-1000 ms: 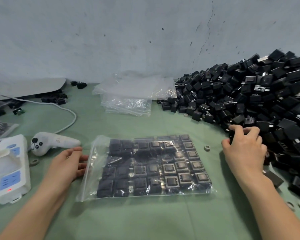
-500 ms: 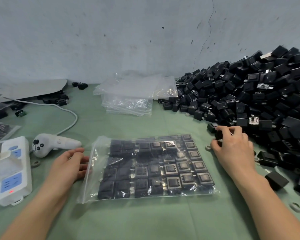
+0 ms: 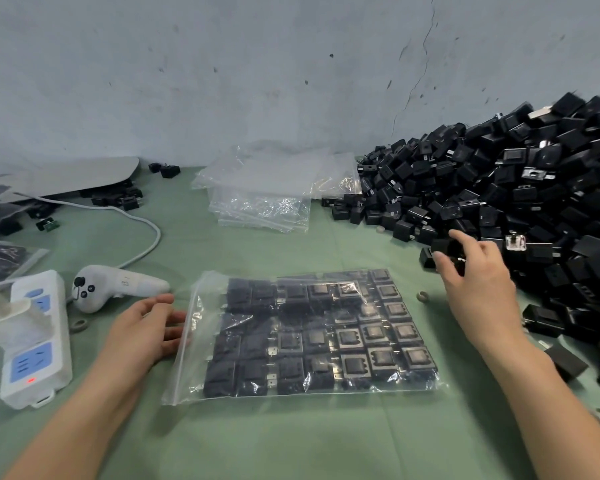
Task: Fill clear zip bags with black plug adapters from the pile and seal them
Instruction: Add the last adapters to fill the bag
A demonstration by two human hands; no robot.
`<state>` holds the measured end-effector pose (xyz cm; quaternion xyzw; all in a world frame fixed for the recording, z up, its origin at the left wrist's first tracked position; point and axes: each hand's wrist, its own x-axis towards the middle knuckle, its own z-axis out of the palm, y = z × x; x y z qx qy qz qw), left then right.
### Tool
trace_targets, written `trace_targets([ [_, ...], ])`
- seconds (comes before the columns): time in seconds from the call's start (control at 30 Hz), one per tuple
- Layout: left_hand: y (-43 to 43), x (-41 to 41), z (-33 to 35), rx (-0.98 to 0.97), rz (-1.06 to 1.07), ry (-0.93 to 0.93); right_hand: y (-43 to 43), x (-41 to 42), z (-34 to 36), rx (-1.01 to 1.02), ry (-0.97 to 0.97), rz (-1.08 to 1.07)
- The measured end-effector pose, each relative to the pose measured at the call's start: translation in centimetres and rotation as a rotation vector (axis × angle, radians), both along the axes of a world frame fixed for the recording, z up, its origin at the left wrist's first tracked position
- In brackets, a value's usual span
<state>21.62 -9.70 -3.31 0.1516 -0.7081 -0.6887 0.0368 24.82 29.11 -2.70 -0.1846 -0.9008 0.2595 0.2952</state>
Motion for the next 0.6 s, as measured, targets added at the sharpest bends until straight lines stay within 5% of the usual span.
trace_targets([
  [0.13,0.3,0.2,0.7,0.007,0.107,0.06,-3.3,-0.1,2.9,-0.303,0.185,0.227],
  [0.27,1.7,1.4,2.8,-0.198,0.189,0.374,-8.3,0.8,4.6,-0.526,0.156,0.58],
  [0.37,3.9,2.9,4.4,-0.136,0.014,0.468,-12.0,1.2,4.8,-0.488,0.084,0.752],
  [0.6,6.1,5.6,4.7,0.044,-0.323,0.349,-16.5,1.8,3.3,-0.21,0.04,0.948],
])
